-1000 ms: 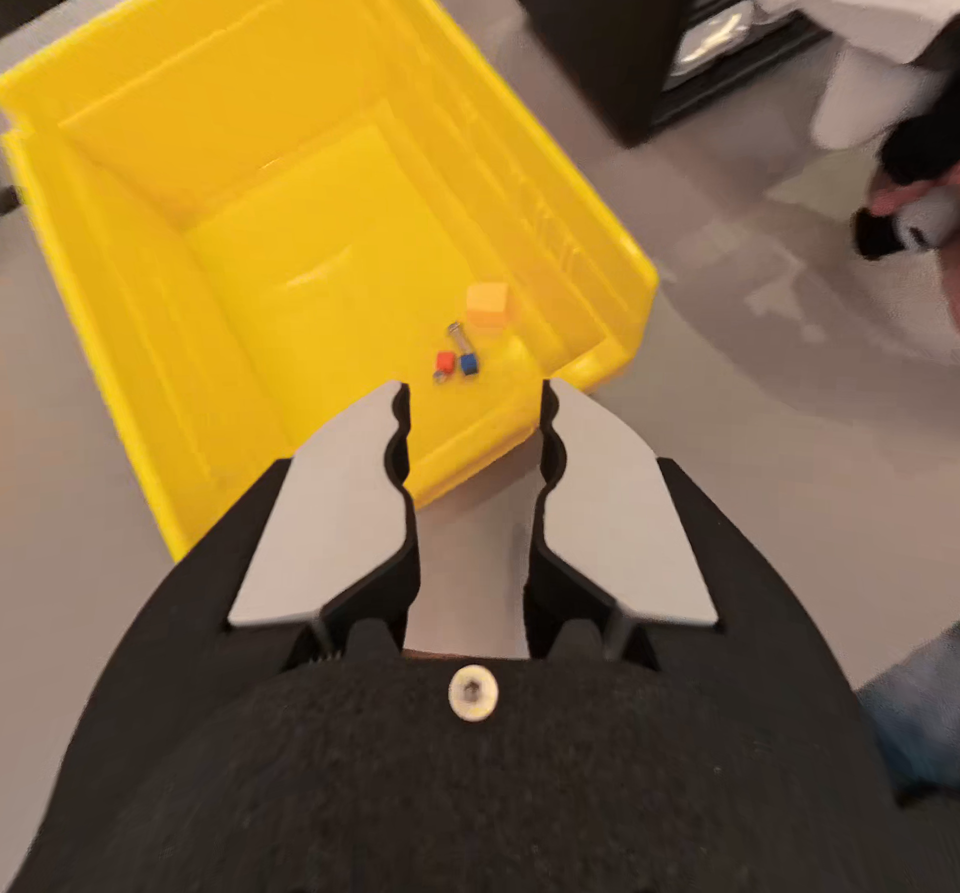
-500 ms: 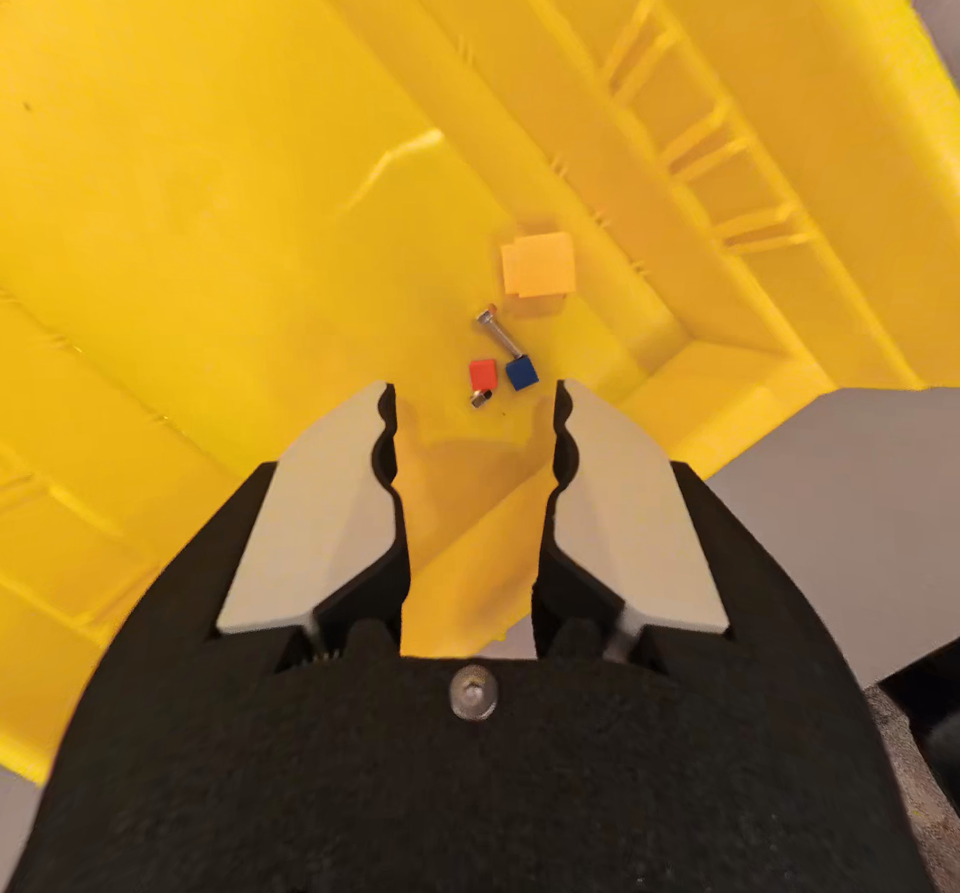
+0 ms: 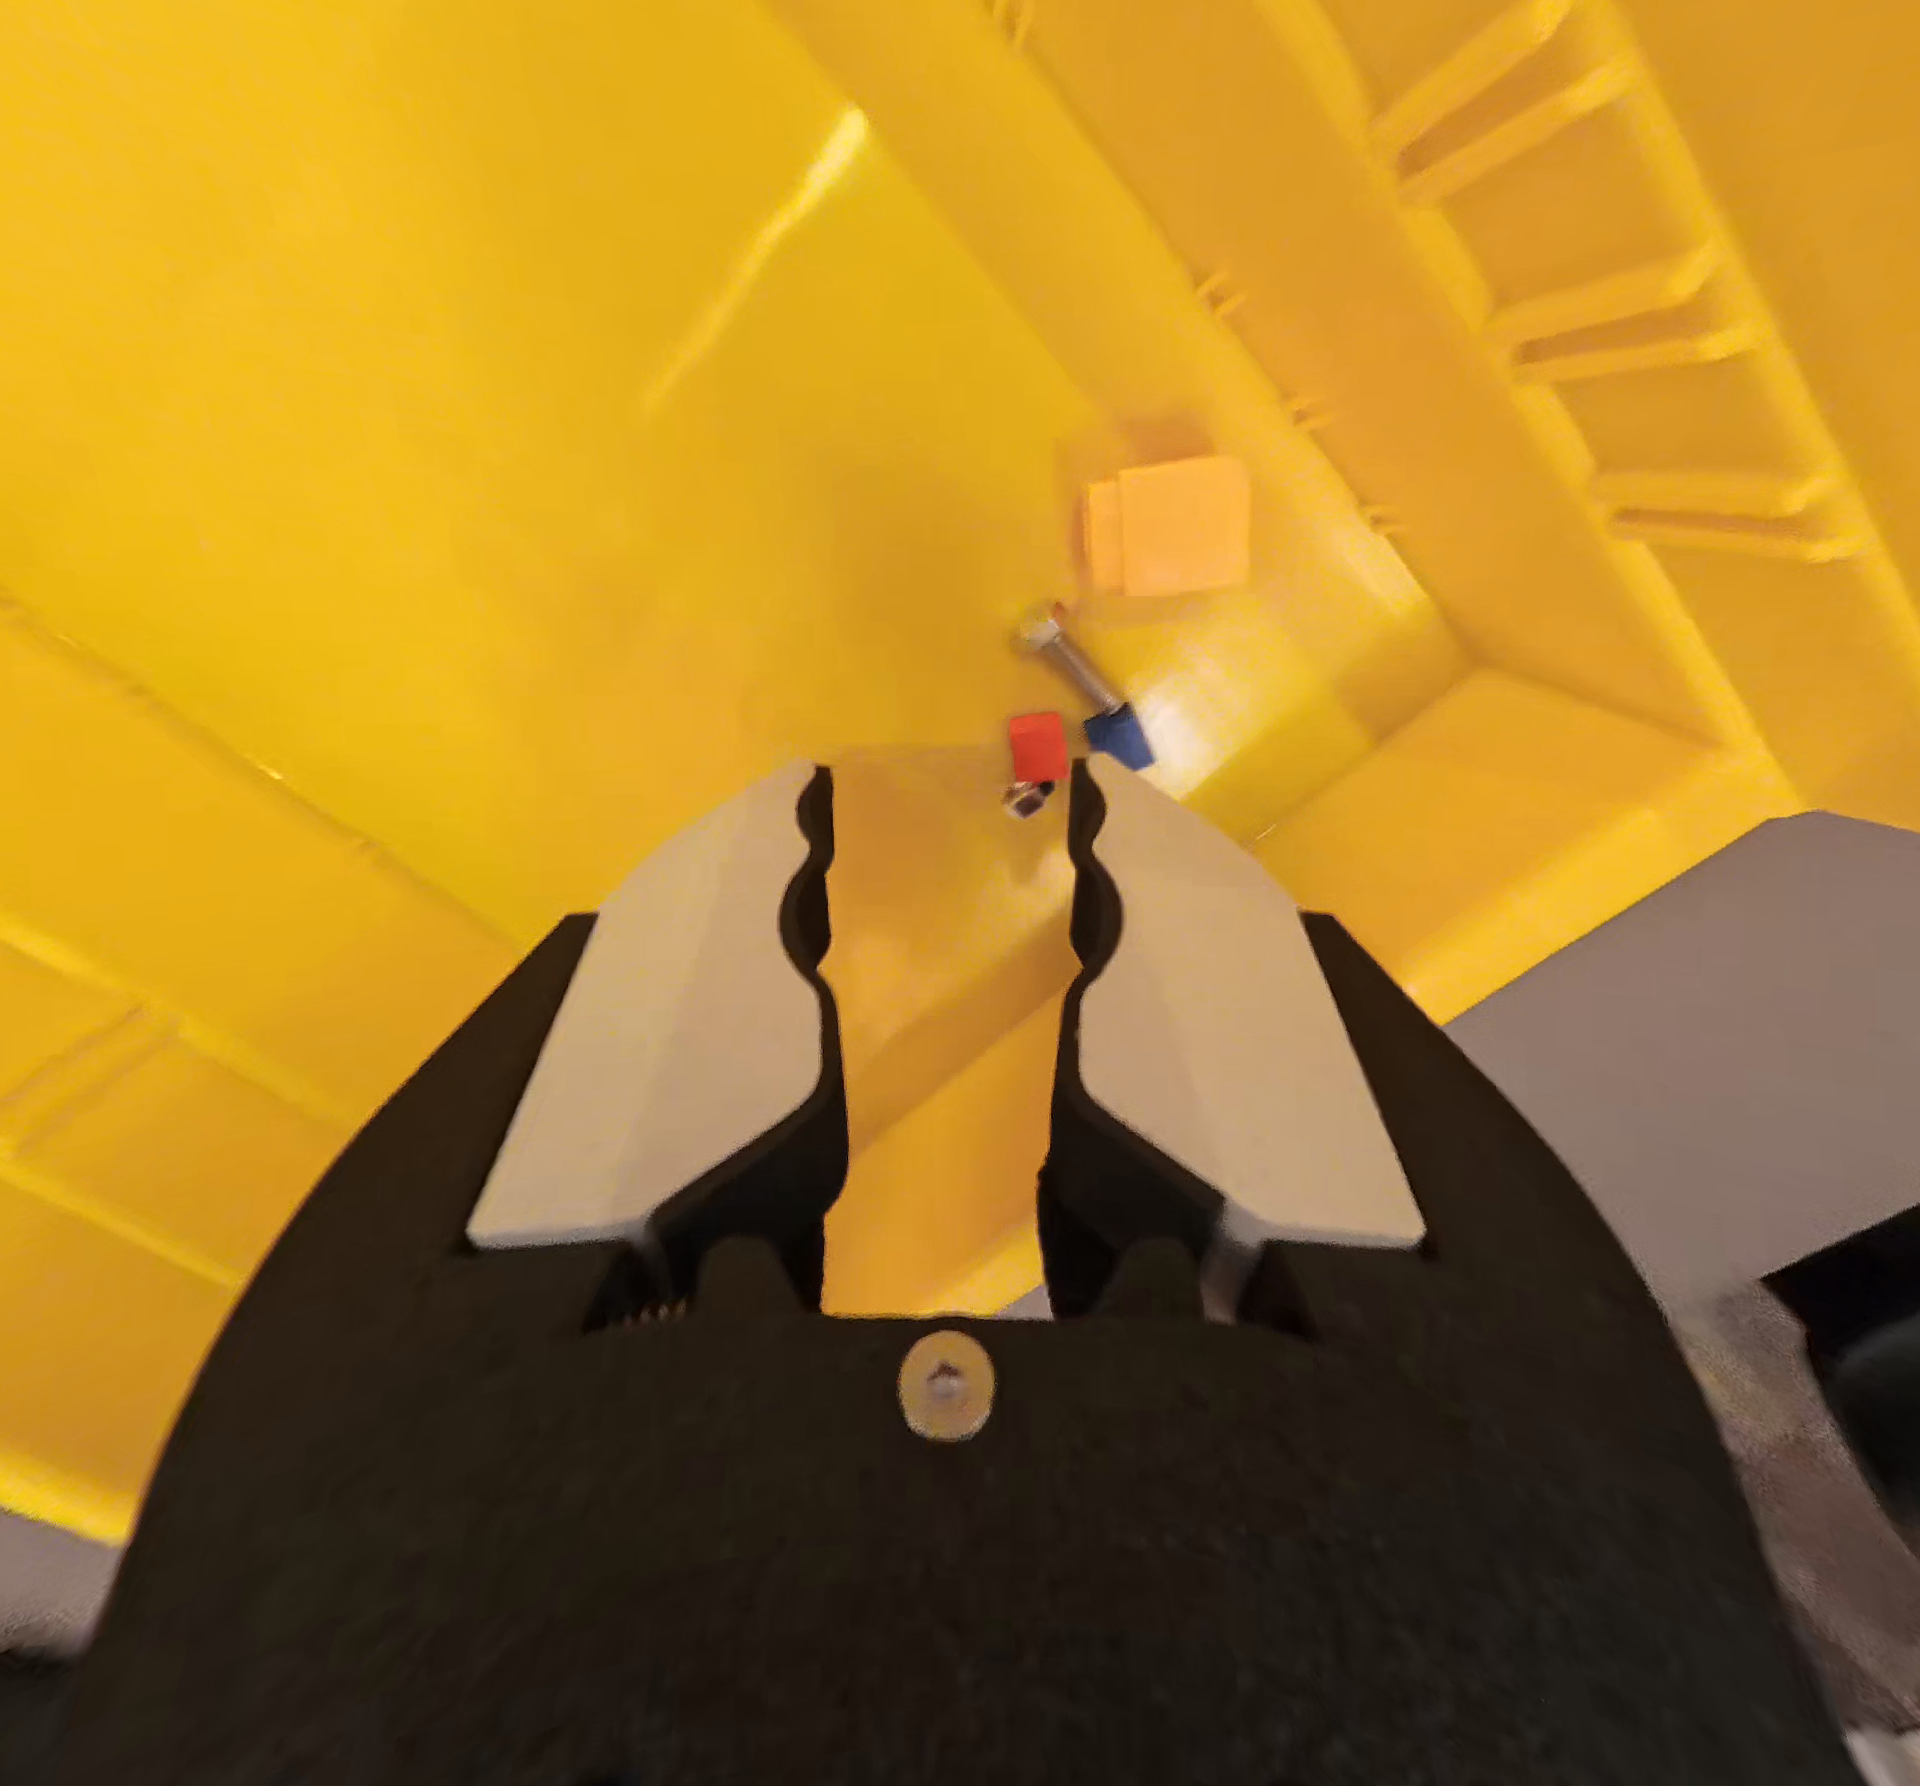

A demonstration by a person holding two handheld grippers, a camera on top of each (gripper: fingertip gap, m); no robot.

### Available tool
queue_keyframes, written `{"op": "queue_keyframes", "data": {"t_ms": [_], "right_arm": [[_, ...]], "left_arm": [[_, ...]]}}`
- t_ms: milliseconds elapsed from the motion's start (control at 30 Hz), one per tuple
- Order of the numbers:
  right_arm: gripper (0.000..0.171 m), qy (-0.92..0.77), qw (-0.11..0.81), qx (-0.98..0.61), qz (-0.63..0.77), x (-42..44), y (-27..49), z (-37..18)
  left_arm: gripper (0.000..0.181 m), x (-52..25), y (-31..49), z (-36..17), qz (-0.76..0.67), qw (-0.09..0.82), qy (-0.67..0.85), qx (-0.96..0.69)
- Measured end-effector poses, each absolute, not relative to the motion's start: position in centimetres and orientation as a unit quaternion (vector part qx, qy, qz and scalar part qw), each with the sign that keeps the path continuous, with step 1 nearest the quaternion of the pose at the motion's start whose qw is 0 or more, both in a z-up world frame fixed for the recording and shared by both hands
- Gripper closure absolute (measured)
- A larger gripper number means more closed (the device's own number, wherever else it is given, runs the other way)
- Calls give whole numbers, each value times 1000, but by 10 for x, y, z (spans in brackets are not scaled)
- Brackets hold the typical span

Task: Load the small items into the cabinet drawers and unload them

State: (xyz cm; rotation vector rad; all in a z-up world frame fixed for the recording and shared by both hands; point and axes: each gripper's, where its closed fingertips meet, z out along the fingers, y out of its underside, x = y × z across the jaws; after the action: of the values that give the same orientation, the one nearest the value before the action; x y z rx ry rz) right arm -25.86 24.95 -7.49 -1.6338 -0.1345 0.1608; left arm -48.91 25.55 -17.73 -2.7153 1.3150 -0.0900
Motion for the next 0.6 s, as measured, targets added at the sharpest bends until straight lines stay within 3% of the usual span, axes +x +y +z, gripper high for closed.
{"op": "queue_keyframes", "data": {"t_ms": [400, 500, 600], "right_arm": [[104, -58, 676, -731, 74, -259, 250, -75], [104, -60, 677, -730, 72, -259, 250, -75], [104, -59, 676, -731, 72, -259, 250, -75]], "left_arm": [[145, -493, 243, -189, -45, 18, 510, -859], [177, -492, 241, -194, -45, 7, 517, -855], [177, -493, 241, -193, -41, 6, 523, -851]]}}
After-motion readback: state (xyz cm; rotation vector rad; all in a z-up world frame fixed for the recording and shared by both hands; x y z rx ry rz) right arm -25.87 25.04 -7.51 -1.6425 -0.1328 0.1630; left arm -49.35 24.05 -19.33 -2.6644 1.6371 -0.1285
